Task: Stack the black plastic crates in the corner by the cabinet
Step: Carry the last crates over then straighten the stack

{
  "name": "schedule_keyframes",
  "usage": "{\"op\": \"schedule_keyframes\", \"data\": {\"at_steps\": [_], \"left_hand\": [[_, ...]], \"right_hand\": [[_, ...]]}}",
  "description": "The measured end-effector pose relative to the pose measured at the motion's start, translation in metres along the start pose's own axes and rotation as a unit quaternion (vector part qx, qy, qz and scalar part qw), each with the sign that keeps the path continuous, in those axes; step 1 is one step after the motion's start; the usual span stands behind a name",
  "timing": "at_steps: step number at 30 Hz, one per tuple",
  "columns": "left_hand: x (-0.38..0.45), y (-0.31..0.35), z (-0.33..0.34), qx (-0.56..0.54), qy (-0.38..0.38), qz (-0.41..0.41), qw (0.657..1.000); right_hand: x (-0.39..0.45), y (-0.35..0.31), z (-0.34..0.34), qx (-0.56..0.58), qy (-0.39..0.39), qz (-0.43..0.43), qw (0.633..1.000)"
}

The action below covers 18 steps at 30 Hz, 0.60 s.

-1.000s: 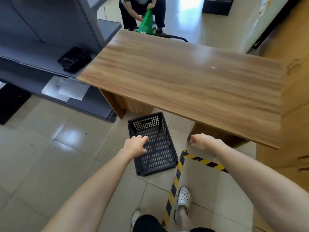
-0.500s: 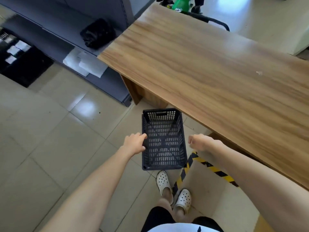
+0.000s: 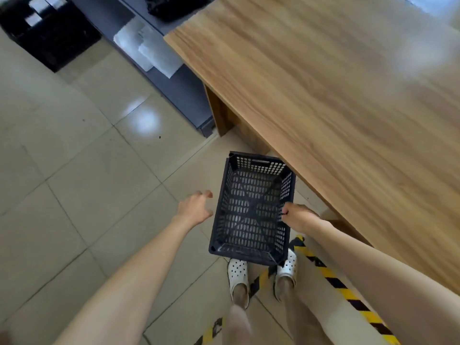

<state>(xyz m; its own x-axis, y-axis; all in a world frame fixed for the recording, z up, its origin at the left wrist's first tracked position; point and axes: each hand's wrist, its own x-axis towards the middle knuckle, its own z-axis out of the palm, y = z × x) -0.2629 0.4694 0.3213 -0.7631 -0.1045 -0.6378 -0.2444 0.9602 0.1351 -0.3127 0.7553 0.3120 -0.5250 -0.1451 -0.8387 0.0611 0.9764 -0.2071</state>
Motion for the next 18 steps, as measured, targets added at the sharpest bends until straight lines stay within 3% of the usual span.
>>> {"op": "schedule_keyframes", "data": {"at_steps": [13,18], "left_hand": [[0.117,-0.014,0.162,-0.148,-0.045,-0.102,0.983],[0.159,-0.022,0.214,-0.188,-0.059,-0.117,0.973]], "right_hand": [[0.179,0.063,0.112,0.206,0.013,0.092,0.974],[0.227,0.080,0.138,0.209,0.082,0.148,0.963]]}}
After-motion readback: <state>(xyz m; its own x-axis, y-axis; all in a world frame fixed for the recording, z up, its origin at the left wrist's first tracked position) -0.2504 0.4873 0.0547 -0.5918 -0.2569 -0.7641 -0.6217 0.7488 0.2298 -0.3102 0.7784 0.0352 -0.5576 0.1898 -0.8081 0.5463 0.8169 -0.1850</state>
